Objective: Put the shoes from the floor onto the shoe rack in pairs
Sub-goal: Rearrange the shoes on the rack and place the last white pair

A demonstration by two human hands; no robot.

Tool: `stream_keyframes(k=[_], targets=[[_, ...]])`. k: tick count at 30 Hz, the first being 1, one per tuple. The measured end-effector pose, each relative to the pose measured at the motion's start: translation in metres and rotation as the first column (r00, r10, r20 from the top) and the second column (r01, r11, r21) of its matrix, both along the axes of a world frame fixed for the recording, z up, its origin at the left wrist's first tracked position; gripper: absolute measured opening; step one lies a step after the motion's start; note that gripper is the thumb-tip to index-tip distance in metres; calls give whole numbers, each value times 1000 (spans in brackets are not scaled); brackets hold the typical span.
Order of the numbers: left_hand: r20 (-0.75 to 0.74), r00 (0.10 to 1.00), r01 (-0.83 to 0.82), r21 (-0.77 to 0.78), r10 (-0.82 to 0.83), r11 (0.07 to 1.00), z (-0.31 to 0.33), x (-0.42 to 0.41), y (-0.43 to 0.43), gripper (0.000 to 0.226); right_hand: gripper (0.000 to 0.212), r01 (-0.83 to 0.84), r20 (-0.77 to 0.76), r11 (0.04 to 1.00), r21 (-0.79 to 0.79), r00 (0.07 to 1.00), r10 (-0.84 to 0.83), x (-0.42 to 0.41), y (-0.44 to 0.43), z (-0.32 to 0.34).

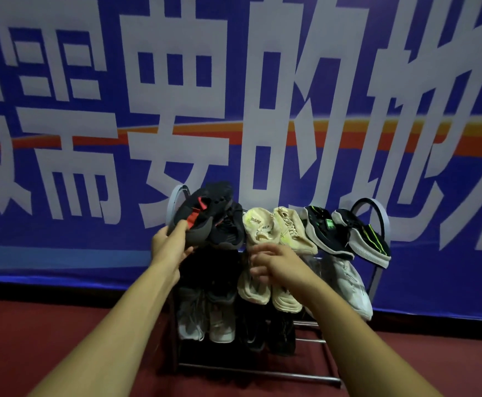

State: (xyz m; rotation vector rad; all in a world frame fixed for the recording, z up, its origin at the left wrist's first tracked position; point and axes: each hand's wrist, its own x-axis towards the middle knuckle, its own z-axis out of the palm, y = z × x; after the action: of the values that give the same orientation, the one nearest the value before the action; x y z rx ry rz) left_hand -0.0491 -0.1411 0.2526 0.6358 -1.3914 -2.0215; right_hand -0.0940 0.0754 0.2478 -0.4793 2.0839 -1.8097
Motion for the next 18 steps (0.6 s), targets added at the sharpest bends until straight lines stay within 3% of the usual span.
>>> stream_keyframes(k=[6, 12, 14, 16, 18], targets=[[10, 998, 61, -18, -61, 998, 7, 10, 4, 9, 34, 135, 212, 951, -278, 974, -76, -1, 4, 7], [51, 993, 104, -37, -102, 994, 9, 11, 8, 19, 54, 360, 323, 784, -505, 922, -215, -19, 26, 10], [65, 992, 115, -41, -112, 993, 8, 10, 8, 23, 48, 404, 336, 776, -484, 905, -261, -22, 32, 9], [52, 992, 115, -14, -114, 993, 6, 10, 9, 26, 27, 433, 313, 806, -403, 893, -323, -23, 35, 6], [-37, 992, 122, 87, -119, 989, 6, 9, 10, 32, 12, 467, 310, 812, -350, 876, -370, -26, 35, 2]])
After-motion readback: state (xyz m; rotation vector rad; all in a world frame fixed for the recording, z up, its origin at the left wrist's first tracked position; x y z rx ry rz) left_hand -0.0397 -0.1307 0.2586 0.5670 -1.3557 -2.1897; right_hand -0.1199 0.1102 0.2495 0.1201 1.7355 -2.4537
